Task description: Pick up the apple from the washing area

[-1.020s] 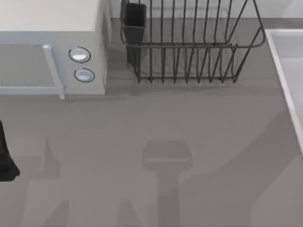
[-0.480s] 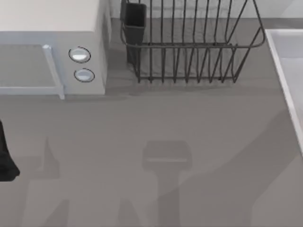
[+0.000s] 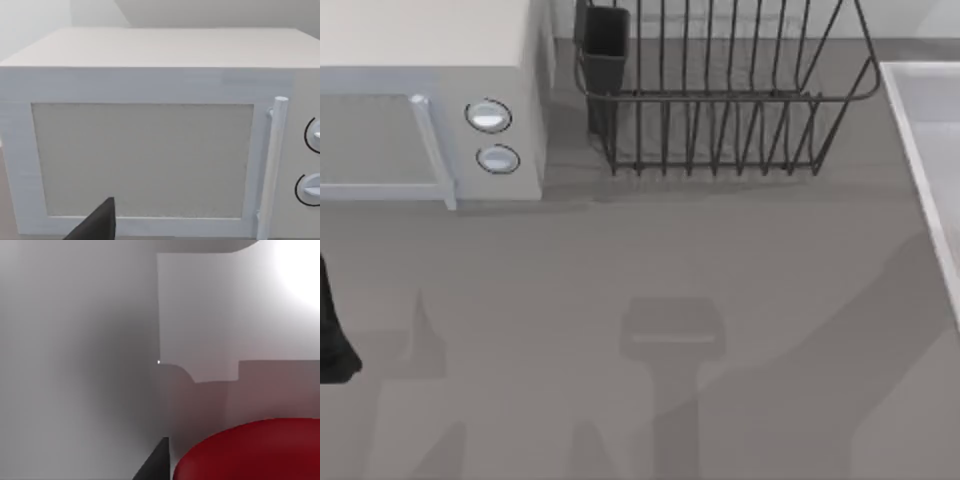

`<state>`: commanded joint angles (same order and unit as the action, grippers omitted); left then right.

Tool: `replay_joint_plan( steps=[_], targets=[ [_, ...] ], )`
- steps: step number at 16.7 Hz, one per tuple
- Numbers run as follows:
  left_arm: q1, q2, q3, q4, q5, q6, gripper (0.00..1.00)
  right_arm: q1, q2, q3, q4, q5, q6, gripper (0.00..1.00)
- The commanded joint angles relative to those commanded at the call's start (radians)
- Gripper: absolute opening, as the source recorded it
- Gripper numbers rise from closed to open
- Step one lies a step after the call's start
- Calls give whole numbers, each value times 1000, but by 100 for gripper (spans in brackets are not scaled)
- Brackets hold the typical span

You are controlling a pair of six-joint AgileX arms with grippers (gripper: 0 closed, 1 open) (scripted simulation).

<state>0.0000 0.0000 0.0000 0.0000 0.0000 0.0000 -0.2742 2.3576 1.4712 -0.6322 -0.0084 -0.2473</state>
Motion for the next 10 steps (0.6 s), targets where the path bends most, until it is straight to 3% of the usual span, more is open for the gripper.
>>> replay_joint_plan(
  steps=[5,10],
  targets=[
    [0,0,0,0,0,0,100,-3,-27,148,-167,-1,-3,0],
    [0,0,0,0,0,0,100,-6,-104,416,-554,-2,-7,0]
  ],
)
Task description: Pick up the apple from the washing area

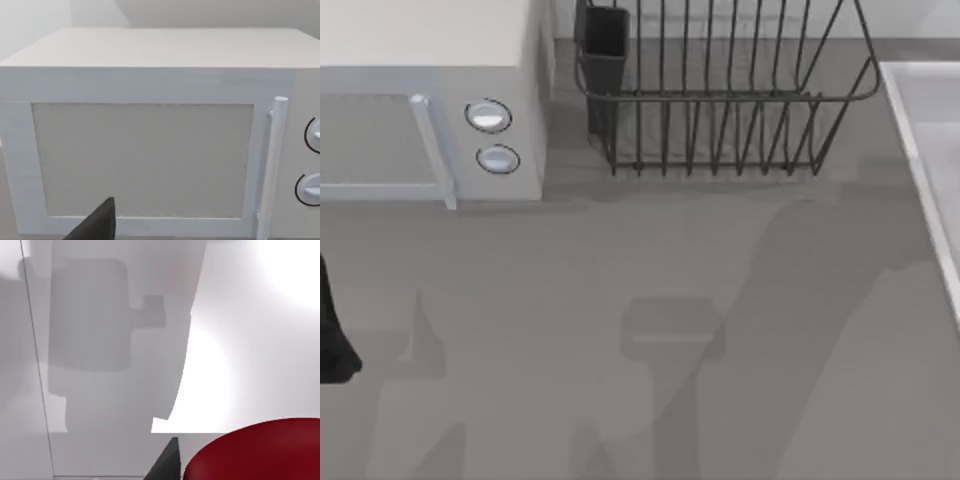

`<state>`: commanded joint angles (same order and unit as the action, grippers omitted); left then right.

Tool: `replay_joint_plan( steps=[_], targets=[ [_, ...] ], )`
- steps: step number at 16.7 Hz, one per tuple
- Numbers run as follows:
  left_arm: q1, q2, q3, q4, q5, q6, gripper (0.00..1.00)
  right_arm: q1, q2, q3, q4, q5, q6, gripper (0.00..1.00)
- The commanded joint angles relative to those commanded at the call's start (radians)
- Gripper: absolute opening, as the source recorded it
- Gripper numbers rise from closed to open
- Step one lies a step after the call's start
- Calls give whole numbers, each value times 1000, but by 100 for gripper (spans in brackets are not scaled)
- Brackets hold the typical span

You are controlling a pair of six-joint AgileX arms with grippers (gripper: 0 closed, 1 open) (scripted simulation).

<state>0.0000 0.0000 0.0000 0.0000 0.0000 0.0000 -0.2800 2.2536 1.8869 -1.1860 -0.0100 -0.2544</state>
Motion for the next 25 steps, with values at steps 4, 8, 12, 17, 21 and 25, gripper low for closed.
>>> replay_joint_plan(
  steps=[4,8,12,17,21,25],
  targets=[
    [0,0,0,0,0,0,100,0,-74,184,-253,-1,-1,0],
    [0,0,0,0,0,0,100,1,-111,261,-338,-1,-1,0],
    [0,0,0,0,0,0,100,6,-109,258,-335,-1,3,0],
    [0,0,0,0,0,0,100,168,-156,173,-315,1,165,0],
    [0,0,0,0,0,0,100,451,-236,38,-278,6,442,0],
    [0,0,0,0,0,0,100,688,-314,-91,-240,9,678,0]
  ],
)
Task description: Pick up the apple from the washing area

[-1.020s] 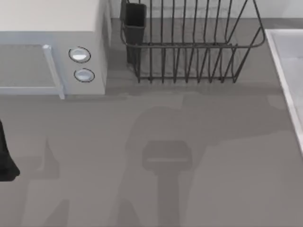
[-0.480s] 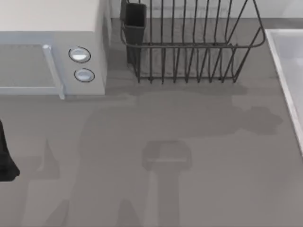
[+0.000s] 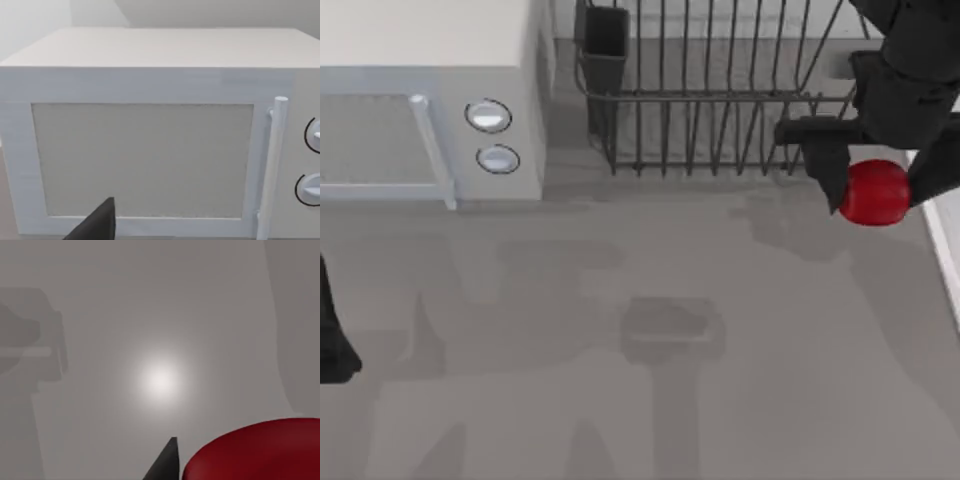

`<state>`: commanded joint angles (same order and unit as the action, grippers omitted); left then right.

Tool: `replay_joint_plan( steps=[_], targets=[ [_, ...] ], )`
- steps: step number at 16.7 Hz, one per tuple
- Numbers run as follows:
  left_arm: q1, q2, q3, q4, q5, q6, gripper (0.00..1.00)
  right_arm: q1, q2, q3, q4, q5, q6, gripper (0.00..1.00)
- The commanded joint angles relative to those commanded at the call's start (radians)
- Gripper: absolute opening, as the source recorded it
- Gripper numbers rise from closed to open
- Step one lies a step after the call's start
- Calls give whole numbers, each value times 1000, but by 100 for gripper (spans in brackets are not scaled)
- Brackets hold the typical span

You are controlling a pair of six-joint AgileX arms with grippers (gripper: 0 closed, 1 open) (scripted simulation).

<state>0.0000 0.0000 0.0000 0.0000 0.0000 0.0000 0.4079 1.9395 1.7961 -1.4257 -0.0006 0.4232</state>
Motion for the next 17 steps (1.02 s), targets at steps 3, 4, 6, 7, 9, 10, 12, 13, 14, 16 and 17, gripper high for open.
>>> replay_joint_plan(
  steps=[3,4,6,7,9,10,12,13,14,16,17],
  targets=[
    [0,0,0,0,0,0,100,70,-33,-51,17,1,69,0],
    [0,0,0,0,0,0,100,72,-34,-53,18,1,72,0],
    [0,0,0,0,0,0,100,72,-34,-53,18,1,72,0],
    [0,0,0,0,0,0,100,68,-29,-51,15,-1,72,0],
    [0,0,0,0,0,0,100,69,-26,-66,32,-1,73,0],
    [0,0,0,0,0,0,100,69,-23,-89,55,0,73,0],
    [0,0,0,0,0,0,100,70,-15,-155,130,0,73,0],
    [0,0,0,0,0,0,100,71,-10,-196,181,0,74,0],
    [0,0,0,0,0,0,100,72,-4,-239,238,1,74,0],
    [0,0,0,0,0,0,100,74,9,-326,345,1,75,0],
    [0,0,0,0,0,0,100,75,15,-363,384,1,76,0]
  ],
)
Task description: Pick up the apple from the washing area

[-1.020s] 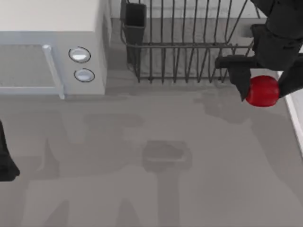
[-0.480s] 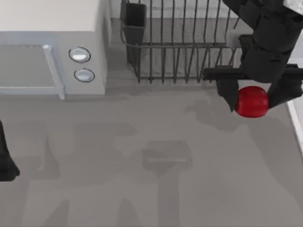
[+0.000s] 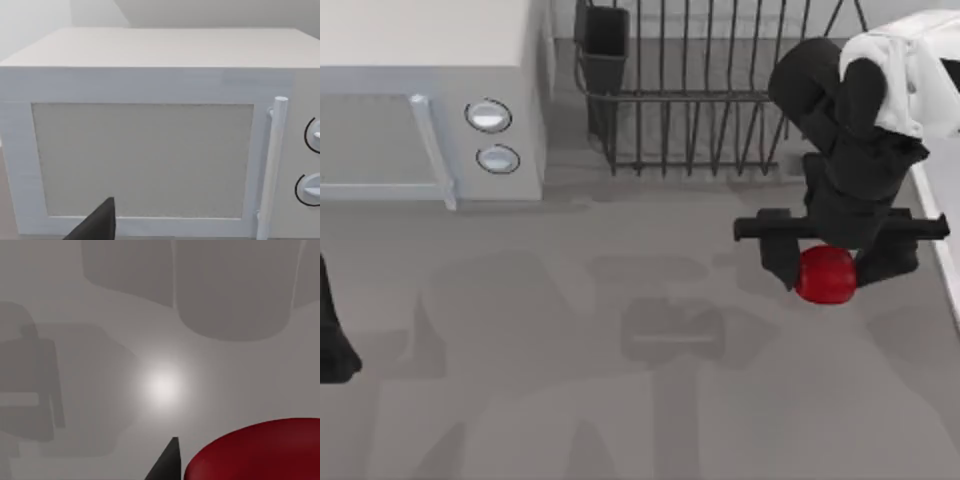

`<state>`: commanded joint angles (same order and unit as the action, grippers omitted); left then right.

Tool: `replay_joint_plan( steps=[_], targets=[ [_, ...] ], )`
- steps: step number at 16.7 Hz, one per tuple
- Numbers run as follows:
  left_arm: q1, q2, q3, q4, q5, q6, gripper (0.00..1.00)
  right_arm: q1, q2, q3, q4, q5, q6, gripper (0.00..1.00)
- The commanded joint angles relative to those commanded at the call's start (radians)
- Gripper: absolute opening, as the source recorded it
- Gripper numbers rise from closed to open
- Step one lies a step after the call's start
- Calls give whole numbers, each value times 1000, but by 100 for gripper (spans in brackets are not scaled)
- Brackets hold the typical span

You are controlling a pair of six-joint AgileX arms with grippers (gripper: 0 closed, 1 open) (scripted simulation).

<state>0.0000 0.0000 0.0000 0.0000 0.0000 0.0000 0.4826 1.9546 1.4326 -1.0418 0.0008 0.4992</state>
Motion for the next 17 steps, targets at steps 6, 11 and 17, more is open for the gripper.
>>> replay_joint_plan(
  steps=[6,11,17],
  targets=[
    [0,0,0,0,0,0,100,1,8,-53,54,0,1,0],
    [0,0,0,0,0,0,100,1,8,-53,54,0,1,38],
    [0,0,0,0,0,0,100,1,8,-53,54,0,1,83]
  ],
)
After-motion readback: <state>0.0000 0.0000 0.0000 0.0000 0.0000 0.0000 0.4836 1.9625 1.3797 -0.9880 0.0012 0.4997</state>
